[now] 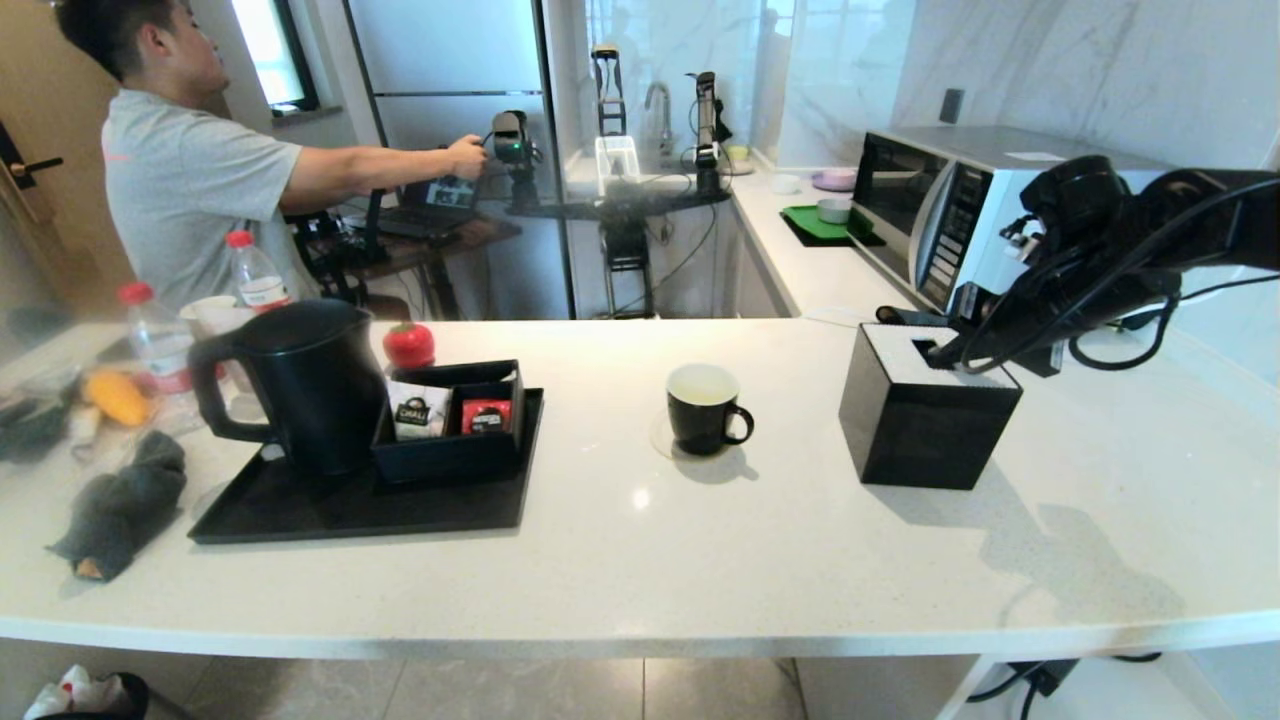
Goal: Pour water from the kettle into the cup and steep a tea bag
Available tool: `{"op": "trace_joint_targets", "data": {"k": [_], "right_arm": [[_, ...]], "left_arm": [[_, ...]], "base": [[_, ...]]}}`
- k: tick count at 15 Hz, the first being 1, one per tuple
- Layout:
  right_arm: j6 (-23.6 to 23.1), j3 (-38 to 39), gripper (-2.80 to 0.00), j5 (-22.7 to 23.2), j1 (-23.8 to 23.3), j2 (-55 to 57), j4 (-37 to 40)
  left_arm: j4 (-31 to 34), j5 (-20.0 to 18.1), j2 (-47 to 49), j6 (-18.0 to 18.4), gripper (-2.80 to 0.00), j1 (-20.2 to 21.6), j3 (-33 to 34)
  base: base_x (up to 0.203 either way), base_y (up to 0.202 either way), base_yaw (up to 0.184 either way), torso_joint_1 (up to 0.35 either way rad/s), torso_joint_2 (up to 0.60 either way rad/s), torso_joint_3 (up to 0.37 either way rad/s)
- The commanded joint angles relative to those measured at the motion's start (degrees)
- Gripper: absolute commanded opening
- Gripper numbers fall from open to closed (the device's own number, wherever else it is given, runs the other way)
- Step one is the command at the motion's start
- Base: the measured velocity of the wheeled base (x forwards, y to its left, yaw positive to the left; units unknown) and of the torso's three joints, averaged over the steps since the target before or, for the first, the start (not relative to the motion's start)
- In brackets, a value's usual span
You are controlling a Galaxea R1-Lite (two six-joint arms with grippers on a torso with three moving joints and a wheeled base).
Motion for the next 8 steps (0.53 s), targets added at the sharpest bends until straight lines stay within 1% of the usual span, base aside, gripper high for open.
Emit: {"op": "trace_joint_targets", "data": {"k": [1, 5, 8], "right_arm": [[0.05, -0.04, -2.8, 0.05, 0.11, 0.55, 0.17], [-0.11, -0.15, -2.8, 0.05, 0.11, -0.57, -0.71], [-0.68, -0.13, -2.8, 0.04, 0.21, -5.56, -0.61]], "left_arm": [[0.0, 0.03, 0.0, 0.01, -2.8, -0.04, 0.0], [0.0, 0.03, 0.0, 0.01, -2.8, 0.05, 0.0], [0.0, 0.03, 0.0, 0.01, -2.8, 0.02, 0.0]], "base": [[0.0, 0.0, 0.0, 0.0, 0.0, 0.0], [0.0, 0.0, 0.0, 0.0, 0.0, 0.0], [0.0, 0.0, 0.0, 0.0, 0.0, 0.0]]}}
